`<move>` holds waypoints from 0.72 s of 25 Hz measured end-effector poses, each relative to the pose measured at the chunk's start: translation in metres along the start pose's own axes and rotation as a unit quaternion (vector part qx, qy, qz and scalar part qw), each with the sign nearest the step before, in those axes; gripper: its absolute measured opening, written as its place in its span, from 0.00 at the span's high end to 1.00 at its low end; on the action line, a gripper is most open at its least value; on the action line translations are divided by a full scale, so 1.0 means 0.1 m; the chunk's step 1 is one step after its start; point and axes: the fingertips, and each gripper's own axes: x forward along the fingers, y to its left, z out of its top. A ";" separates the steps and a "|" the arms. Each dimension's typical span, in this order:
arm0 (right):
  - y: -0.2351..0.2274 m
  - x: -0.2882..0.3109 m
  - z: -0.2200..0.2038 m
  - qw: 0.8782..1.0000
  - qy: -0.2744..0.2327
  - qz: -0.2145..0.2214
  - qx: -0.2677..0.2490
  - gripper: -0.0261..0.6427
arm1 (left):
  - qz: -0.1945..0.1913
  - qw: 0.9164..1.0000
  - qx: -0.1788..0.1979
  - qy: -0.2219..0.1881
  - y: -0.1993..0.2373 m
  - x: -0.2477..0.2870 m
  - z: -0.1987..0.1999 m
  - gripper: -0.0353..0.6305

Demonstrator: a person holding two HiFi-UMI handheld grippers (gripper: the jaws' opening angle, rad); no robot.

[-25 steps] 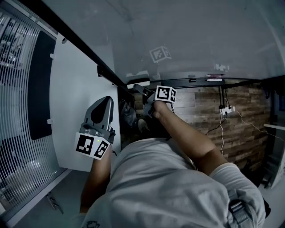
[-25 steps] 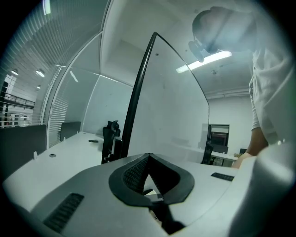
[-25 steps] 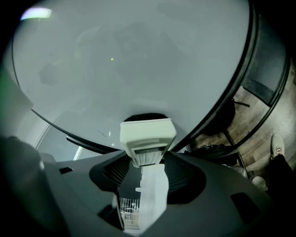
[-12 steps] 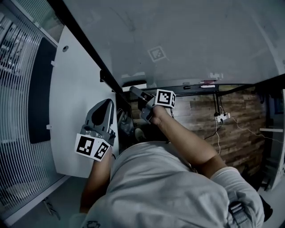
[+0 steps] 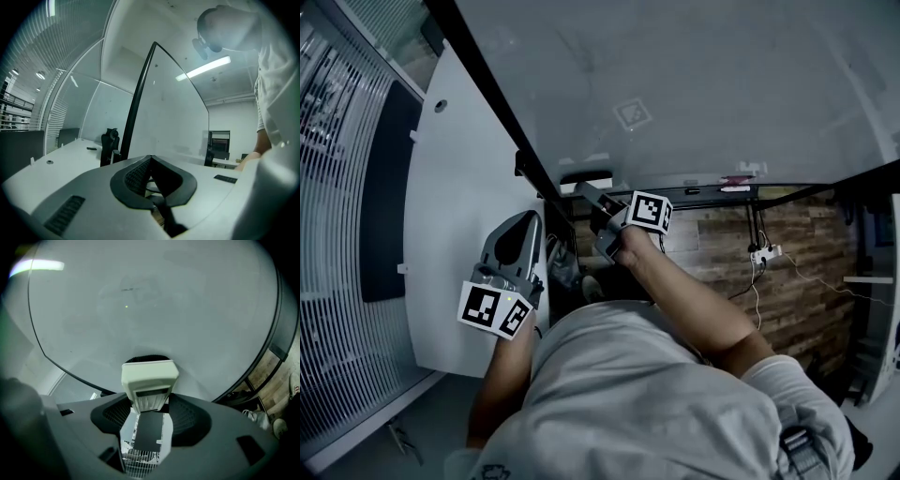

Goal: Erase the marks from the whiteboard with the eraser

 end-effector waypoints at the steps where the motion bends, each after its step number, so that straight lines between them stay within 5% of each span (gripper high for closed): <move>1: -0.02 0.01 0.02 1.000 -0.002 -0.002 0.001 0.60 | 0.000 1.000 -0.001 0.002 0.01 0.00 -0.01 0.94; 7: -0.26 0.04 0.04 1.000 0.004 -0.012 0.002 0.60 | 0.004 1.000 -0.004 0.015 0.05 0.02 -0.09 0.94; 18: -1.58 -0.14 0.05 0.993 0.011 -0.120 0.016 0.60 | 0.019 0.999 -0.006 0.049 0.21 0.08 -0.33 0.94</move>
